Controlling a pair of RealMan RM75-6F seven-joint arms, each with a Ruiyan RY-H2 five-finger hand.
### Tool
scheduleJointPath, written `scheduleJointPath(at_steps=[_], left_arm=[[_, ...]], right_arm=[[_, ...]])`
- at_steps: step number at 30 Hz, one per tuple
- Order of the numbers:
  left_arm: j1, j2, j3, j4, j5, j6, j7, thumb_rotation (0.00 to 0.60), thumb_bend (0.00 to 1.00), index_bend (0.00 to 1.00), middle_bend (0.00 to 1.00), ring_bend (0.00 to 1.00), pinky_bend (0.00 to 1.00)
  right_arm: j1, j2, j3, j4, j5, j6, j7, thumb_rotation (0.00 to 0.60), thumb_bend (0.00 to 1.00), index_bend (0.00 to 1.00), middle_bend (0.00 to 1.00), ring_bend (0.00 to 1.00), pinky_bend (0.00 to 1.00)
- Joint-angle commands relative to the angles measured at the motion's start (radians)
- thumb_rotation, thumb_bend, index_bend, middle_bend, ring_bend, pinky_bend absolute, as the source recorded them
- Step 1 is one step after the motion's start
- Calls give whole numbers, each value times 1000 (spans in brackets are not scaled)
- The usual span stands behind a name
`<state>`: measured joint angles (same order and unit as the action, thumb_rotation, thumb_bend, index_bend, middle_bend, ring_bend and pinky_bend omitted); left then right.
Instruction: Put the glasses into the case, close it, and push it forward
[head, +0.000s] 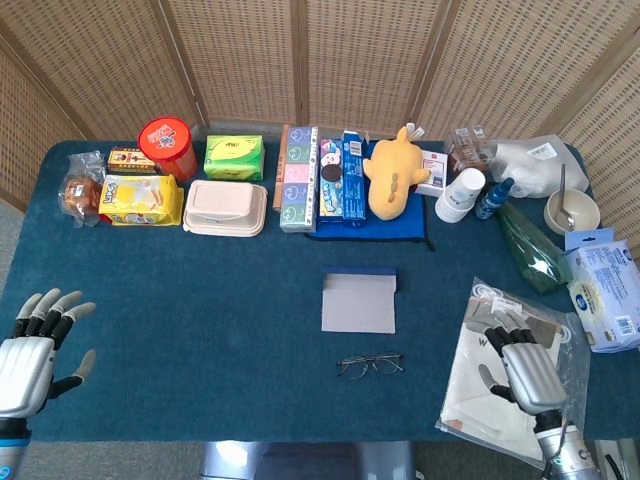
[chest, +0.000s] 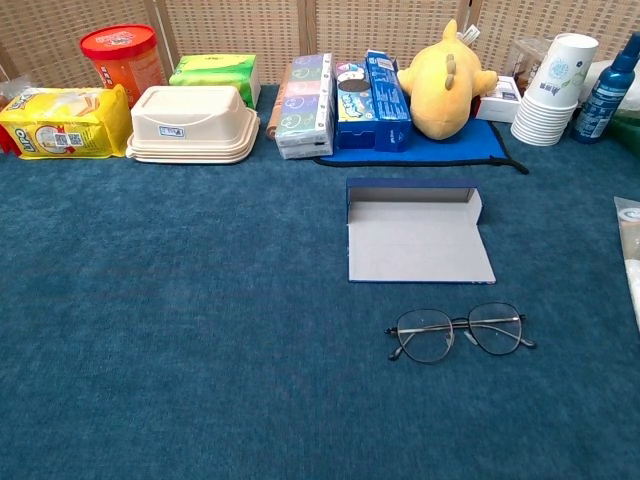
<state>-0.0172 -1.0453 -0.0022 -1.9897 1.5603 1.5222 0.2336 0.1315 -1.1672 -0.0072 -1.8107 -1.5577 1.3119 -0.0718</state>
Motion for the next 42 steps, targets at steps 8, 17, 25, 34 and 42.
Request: scheduleJointPath(at_steps=[8, 17, 25, 34, 42], left_arm=[[-21, 11, -29, 13, -53, -21, -15, 600, 338, 222, 158, 62, 0], [-63, 7, -58, 48, -87, -65, -48, 600, 338, 221, 156, 62, 0], [-79, 2, -70, 63, -97, -72, -68, 600, 338, 222, 153, 62, 0], [-84, 9, -76, 68, -97, -61, -77, 600, 338, 222, 150, 61, 0], [-86, 2, -71, 88, -105, -64, -101, 600, 339, 222, 148, 61, 0]], right_arm=[[73, -91, -2, -5, 26, -119, -105, 600, 371, 291, 236, 141, 100], [118, -193, 15, 6, 102, -178, -247, 600, 369, 331, 254, 150, 113], [151, -245, 21, 4, 134, -202, -332, 600, 368, 330, 254, 150, 113], [183, -279, 19, -11, 162, -223, -393, 600, 367, 320, 254, 150, 113], [217, -321, 27, 1, 197, -239, -462, 600, 367, 287, 245, 148, 113]])
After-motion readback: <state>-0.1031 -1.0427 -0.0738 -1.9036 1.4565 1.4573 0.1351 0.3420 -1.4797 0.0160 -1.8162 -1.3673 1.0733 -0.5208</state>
